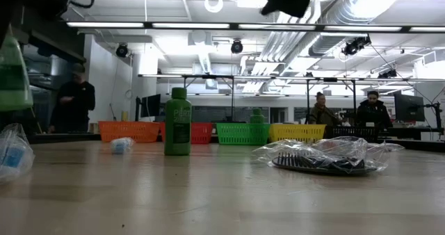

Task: Pick & Place Travel size toiletries
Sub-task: Put the green shampoo into the green bin

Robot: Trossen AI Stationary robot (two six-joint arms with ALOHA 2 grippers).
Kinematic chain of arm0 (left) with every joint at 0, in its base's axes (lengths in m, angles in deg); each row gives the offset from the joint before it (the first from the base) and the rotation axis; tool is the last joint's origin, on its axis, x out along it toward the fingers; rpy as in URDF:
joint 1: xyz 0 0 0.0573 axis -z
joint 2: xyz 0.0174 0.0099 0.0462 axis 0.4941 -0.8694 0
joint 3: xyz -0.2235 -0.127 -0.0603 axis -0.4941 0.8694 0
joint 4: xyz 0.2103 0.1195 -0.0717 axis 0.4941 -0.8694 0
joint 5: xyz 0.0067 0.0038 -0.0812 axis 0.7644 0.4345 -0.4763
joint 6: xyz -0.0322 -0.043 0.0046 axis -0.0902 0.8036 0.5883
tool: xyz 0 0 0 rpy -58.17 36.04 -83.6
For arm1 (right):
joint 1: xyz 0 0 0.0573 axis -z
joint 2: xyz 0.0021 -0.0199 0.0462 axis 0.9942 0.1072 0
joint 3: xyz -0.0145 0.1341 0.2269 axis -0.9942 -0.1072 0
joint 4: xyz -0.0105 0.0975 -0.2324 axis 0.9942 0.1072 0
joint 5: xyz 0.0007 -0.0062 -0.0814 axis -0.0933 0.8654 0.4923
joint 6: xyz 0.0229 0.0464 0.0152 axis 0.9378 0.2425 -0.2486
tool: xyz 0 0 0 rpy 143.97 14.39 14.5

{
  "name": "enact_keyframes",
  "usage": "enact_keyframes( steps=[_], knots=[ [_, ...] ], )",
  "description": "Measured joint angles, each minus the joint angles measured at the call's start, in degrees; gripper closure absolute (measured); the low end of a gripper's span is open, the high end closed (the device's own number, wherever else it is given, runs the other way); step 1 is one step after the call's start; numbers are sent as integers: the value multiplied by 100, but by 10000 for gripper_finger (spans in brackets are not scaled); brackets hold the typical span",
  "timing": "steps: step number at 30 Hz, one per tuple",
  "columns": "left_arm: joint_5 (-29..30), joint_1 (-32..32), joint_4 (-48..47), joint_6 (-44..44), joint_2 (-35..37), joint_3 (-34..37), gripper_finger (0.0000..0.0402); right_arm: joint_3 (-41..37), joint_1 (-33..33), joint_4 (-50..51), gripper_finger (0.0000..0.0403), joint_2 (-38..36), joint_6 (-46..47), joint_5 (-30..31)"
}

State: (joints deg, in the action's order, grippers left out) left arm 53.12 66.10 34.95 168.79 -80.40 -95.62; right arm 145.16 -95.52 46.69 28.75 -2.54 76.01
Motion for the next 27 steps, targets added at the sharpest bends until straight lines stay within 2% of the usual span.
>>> enact_keyframes(
  steps=[6, 11, 19, 22, 25, 27],
  knots=[
    [30, -417, -94, -1653, 113, -269, 293, 3, 17, -1228, 261, 67, -530, -164],
    [46, -1143, -47, -3154, 91, -619, 293, 2, 63, -1816, 261, 275, -764, -170],
    [60, -2263, 23, -5327, 91, -1259, 293, 0, 386, -2660, 259, 444, -912, -600],
    [28, -2567, 65, -5975, 91, -1419, 293, 13, 588, -2871, 239, 440, -824, -761],
    [-27, -2803, 72, -6431, 91, -1554, 293, 202, 758, -2866, 200, 445, -728, -759],
    [-28, -2928, 83, -6687, 91, -1595, 293, 372, 817, -2900, 171, 507, -994, -650]
  ],
)
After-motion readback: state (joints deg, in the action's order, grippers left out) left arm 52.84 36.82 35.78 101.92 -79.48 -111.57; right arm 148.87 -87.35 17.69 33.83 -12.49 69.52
